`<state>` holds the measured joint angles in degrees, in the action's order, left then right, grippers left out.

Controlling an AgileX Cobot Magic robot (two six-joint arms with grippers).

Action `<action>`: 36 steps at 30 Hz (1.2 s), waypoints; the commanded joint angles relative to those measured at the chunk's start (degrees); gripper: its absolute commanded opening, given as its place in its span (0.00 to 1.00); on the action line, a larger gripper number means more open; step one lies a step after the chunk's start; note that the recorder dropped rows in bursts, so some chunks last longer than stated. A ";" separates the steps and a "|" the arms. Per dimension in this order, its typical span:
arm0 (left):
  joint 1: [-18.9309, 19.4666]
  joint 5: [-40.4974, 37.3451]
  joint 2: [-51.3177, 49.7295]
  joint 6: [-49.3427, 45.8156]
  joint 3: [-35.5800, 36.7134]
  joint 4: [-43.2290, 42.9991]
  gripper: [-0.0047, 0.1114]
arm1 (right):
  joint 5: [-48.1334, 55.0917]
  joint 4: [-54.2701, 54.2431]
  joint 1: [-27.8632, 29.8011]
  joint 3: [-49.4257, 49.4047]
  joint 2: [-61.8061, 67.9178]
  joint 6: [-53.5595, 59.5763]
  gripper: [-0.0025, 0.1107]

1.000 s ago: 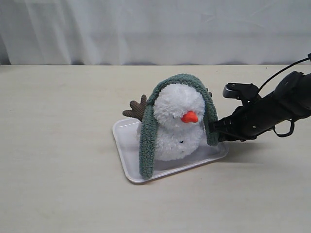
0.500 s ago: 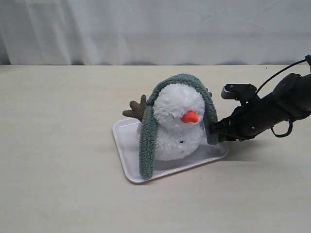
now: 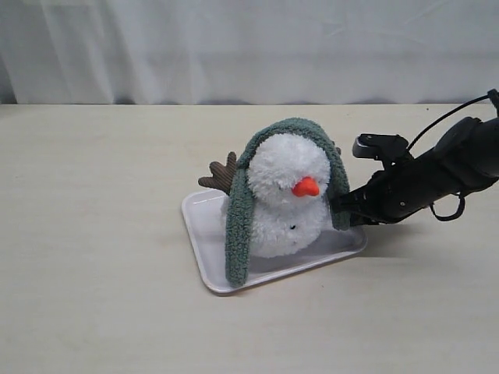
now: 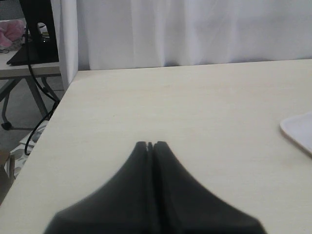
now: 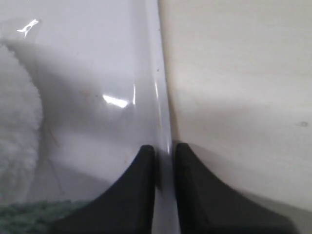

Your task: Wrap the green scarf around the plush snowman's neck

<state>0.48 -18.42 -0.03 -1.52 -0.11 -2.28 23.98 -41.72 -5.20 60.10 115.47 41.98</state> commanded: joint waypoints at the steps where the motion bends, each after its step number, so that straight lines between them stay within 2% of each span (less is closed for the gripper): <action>1: -0.27 0.79 0.03 0.09 0.11 0.04 0.04 | 1.52 1.94 0.39 -0.97 1.65 -4.12 0.06; 4: -0.27 0.79 0.03 0.09 0.11 0.04 0.04 | -1.01 1.14 0.39 -2.01 1.65 -7.39 0.06; 10: -0.27 0.79 0.03 0.09 0.11 0.04 0.04 | -6.82 -7.37 0.39 -6.24 1.65 -6.02 0.06; 21: -0.27 0.79 0.03 0.09 0.11 0.04 0.04 | -7.88 -10.52 0.39 -10.32 1.65 -5.15 0.06; 25: -0.27 0.79 0.03 0.09 0.11 0.04 0.04 | -4.12 -10.52 0.39 -10.34 1.65 -5.15 0.06; 31: -0.27 0.79 0.03 0.09 0.11 0.04 0.04 | -4.62 -10.52 0.39 -10.34 1.65 -4.56 0.06; 36: -0.27 0.79 0.03 0.09 0.11 0.04 0.04 | -4.62 -9.88 0.39 -10.22 1.65 -3.65 0.19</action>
<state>0.48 -18.42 -0.03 -1.52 -0.11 -2.28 16.22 -55.43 -5.20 52.34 113.98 37.23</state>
